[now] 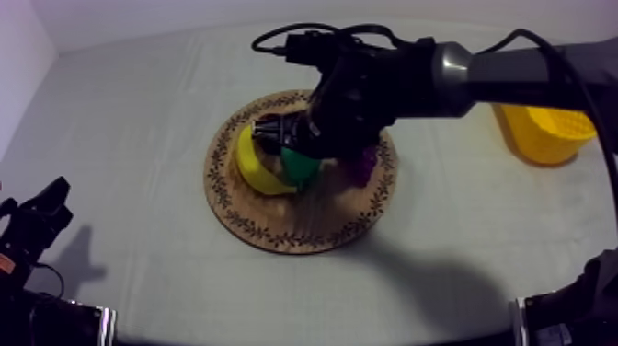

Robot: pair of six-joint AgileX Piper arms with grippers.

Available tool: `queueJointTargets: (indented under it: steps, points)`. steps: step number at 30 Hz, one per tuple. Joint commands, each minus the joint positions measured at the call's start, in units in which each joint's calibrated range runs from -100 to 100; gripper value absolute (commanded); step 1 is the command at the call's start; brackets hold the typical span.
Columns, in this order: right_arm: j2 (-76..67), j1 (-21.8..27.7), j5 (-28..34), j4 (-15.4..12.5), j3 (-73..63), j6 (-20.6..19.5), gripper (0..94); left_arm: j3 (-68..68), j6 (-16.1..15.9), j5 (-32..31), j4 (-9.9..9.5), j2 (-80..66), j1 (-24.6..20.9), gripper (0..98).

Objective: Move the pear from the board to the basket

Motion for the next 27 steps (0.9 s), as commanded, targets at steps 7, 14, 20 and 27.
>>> queueJointTargets:
  steps: [7, 14, 20, 27]
  points:
    - [4.31, 0.88, 0.86, 1.31, -2.87, -1.02, 63.1, 0.02, 0.04, 0.01, -0.02, 0.00, 0.01, 0.1]
    - [6.99, 1.37, 0.95, 1.66, -4.85, -0.78, 61.7, 0.02, 0.04, 0.01, -0.02, 0.00, 0.01, 0.1]
    - [9.36, 1.25, 1.41, 1.98, -6.68, -0.86, 60.1, 0.02, 0.03, 0.01, -0.02, 0.00, 0.01, 0.1]
    - [11.09, 1.07, 1.25, 1.94, -7.38, -0.61, 55.3, 0.02, 0.02, 0.01, -0.02, 0.00, 0.01, 0.1]
